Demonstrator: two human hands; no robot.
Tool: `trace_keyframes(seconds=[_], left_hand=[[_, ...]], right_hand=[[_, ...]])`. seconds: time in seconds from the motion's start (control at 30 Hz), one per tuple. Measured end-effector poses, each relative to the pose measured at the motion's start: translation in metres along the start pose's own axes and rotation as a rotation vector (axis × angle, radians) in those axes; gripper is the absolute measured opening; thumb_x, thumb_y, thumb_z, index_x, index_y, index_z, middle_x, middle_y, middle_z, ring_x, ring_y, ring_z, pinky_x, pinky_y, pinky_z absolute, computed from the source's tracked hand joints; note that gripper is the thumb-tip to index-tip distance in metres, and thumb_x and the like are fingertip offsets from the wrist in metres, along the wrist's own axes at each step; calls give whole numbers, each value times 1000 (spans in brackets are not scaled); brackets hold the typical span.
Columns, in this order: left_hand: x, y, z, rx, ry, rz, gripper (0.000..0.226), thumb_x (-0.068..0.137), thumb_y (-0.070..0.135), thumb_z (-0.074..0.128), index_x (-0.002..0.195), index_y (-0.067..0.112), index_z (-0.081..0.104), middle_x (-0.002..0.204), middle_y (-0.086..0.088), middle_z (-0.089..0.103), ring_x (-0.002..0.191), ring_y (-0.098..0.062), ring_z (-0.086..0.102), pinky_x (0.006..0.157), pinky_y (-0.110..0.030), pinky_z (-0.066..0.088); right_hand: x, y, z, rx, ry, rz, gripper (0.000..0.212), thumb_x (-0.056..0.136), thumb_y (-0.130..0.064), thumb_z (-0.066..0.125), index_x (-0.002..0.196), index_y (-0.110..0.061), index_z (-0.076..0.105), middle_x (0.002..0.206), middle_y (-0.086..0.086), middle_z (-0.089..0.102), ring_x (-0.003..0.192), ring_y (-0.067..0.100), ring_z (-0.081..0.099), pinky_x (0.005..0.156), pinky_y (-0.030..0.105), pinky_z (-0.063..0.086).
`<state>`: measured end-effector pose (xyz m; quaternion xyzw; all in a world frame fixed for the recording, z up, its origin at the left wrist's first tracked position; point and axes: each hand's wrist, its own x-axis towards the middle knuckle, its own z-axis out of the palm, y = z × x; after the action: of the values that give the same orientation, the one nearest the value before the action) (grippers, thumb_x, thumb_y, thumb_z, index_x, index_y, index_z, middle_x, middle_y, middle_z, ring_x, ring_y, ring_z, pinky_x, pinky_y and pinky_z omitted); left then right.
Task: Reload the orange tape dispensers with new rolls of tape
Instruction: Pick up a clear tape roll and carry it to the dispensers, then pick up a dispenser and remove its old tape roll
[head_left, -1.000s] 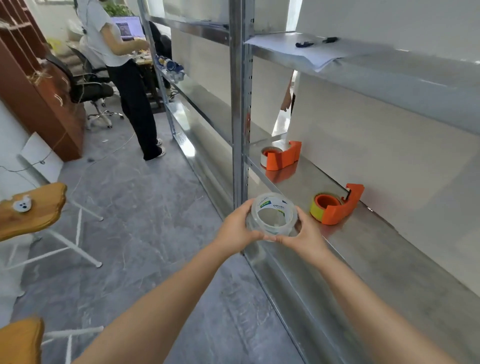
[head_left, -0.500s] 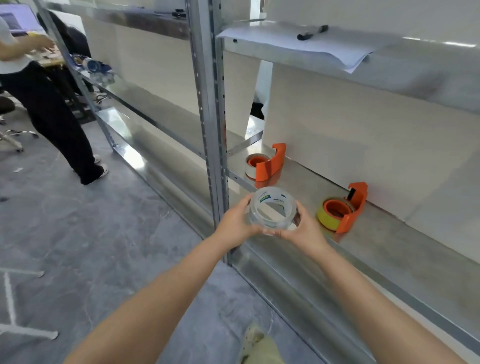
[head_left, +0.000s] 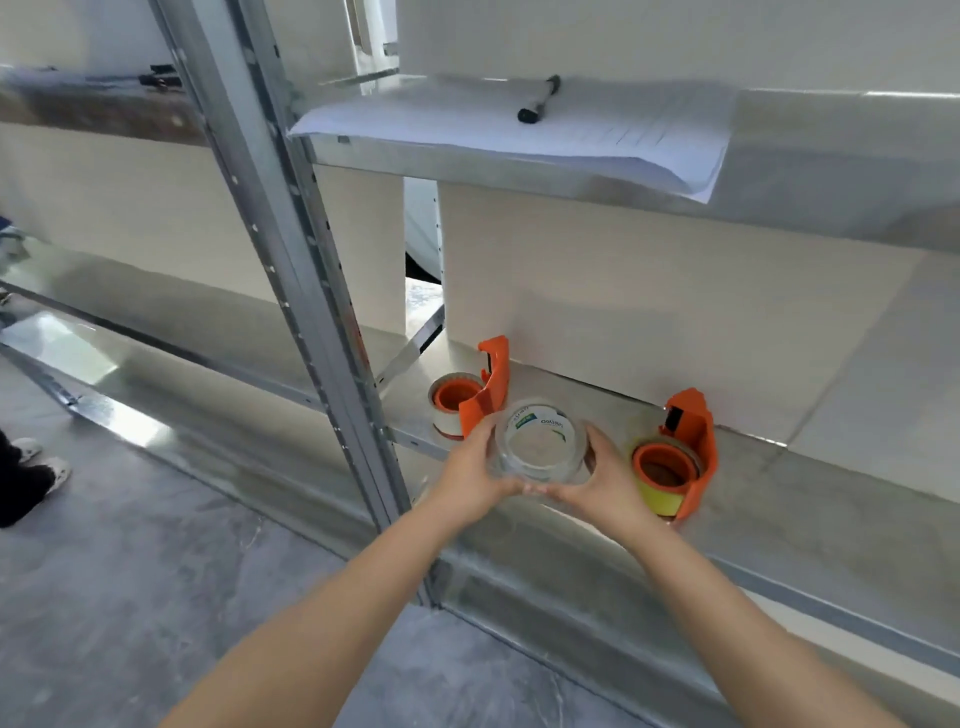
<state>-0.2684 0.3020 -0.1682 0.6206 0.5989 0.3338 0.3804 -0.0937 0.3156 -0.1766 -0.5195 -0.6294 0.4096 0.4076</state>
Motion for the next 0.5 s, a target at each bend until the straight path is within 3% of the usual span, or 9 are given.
trace_keyframes(seconds=[0.1,0.13,0.23,0.33,0.4,0.43,0.5], left_hand=[[20,-3,2,-3,-77,4,96,64,18,85,144,15,33,143,0,47,132,-16,44,110,-31,37],[25,-3,1,9,-100,4,97,65,17,84,145,13,31,146,-3,44,134,-19,41,113,-34,34],[44,-11,-1,49,-172,10,94,67,18,83,145,12,31,144,-3,45,133,-20,43,105,-25,35],[58,-17,-3,39,-242,53,83,67,17,83,137,18,38,126,6,54,119,-12,51,88,-6,39],[64,-20,-4,18,-278,86,76,64,17,85,128,22,43,116,11,56,106,-2,55,77,5,39],[66,-22,-4,-6,-298,90,75,63,17,86,125,23,44,114,11,57,103,1,55,79,4,40],[68,-27,-2,-30,-330,81,79,61,19,86,128,20,44,118,9,58,108,-5,57,92,-10,43]], right_hand=[[5,4,0,11,54,44,71,39,-31,91,100,-36,54,103,-12,65,98,-2,61,81,17,50],[6,6,1,19,63,55,74,41,-29,91,105,-34,55,107,-11,64,101,-1,60,83,17,49],[9,10,7,45,87,105,80,47,-20,92,117,-20,53,114,-2,64,106,9,61,89,24,51],[13,9,13,50,124,133,77,45,-25,92,111,-33,53,111,-8,66,102,3,63,84,19,52],[15,7,16,38,143,152,80,44,-29,92,114,-32,53,112,-8,66,103,2,63,84,18,52],[16,8,18,34,151,169,83,44,-29,92,117,-27,52,114,-6,65,105,4,62,86,20,52],[16,10,22,-10,159,205,87,47,-25,92,123,-21,50,118,-6,63,109,6,60,89,19,50]])
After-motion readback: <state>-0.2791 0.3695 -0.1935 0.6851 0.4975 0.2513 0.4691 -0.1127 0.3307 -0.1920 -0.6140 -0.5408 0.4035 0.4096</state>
